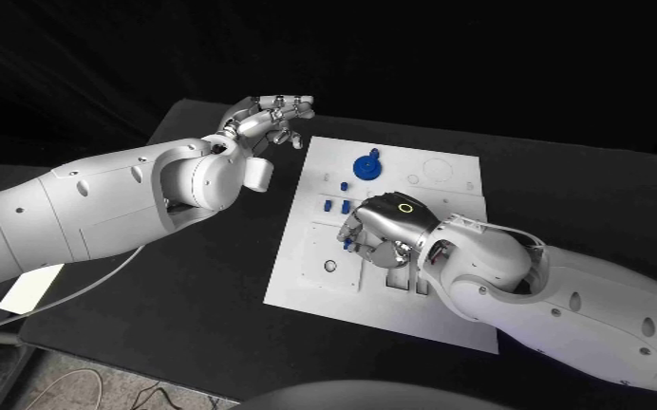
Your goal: Assemble the parts on the task board
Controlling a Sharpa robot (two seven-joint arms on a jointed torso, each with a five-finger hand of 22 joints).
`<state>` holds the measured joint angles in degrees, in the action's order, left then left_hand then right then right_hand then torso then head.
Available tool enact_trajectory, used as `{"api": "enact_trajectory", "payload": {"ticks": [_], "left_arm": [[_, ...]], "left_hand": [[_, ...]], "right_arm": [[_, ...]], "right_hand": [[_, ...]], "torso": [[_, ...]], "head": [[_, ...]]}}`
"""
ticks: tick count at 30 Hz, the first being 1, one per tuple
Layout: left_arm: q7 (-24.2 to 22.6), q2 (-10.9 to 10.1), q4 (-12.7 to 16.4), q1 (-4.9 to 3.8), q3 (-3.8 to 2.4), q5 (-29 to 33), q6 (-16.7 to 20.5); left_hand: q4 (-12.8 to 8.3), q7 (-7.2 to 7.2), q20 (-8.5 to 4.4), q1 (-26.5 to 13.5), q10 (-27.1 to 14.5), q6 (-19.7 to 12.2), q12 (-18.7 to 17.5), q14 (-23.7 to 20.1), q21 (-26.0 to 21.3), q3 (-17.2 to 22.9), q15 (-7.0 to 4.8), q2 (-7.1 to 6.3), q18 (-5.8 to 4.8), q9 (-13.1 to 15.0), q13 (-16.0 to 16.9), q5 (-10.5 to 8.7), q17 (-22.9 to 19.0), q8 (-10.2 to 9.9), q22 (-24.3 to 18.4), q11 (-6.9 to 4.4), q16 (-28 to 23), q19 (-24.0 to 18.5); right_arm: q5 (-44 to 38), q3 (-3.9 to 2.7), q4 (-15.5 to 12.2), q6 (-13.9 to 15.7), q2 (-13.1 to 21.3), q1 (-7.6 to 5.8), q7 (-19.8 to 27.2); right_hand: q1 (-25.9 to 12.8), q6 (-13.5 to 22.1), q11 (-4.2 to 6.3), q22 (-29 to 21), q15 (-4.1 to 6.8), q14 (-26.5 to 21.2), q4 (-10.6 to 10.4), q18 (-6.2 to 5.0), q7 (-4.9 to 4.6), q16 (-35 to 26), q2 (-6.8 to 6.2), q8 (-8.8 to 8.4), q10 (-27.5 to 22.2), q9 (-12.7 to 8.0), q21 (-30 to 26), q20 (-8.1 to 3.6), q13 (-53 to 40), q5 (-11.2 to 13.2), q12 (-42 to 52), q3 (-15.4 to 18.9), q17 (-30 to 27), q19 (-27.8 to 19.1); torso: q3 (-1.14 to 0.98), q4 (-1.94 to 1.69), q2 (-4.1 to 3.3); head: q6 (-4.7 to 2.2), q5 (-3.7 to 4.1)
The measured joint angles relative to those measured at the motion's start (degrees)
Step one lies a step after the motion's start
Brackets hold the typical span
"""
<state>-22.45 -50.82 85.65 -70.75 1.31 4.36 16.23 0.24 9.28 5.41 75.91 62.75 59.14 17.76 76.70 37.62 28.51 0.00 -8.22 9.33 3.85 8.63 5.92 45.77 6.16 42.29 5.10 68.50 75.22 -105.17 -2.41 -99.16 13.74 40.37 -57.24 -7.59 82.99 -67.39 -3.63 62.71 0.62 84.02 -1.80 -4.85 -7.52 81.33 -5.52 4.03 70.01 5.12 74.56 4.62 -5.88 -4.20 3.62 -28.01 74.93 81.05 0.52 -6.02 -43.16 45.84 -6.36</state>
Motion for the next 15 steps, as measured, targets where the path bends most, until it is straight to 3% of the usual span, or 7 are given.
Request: {"api": "enact_trajectory", "payload": {"ticks": [15], "left_arm": [[0.0, -0.1, 0.0, 0.0, 0.0, 0.0, 0.0]], "left_hand": [[0.0, 0.0, 0.0, 0.0, 0.0, 0.0, 0.0, 0.0, 0.0, 0.0, 0.0, 0.0, 0.0, 0.0, 0.0, 0.0, 0.0, 0.0, 0.0, 0.0, 0.0, 0.0]], "right_arm": [[-0.8, 0.0, 0.5, -0.7, 0.6, 0.05, -0.1]], "right_hand": [[-0.2, 0.1, -0.19, 0.0, 0.0, 0.0, 0.2, 0.0, -0.05, 0.0, -0.15, 0.03, 0.0, 0.0, 0.0, 0.0, 0.0, -0.2, 0.0, -0.1, 0.0, 0.0]], "torso": [[0.01, 0.05, 0.04]], "head": [[0.28, 0.04]]}}
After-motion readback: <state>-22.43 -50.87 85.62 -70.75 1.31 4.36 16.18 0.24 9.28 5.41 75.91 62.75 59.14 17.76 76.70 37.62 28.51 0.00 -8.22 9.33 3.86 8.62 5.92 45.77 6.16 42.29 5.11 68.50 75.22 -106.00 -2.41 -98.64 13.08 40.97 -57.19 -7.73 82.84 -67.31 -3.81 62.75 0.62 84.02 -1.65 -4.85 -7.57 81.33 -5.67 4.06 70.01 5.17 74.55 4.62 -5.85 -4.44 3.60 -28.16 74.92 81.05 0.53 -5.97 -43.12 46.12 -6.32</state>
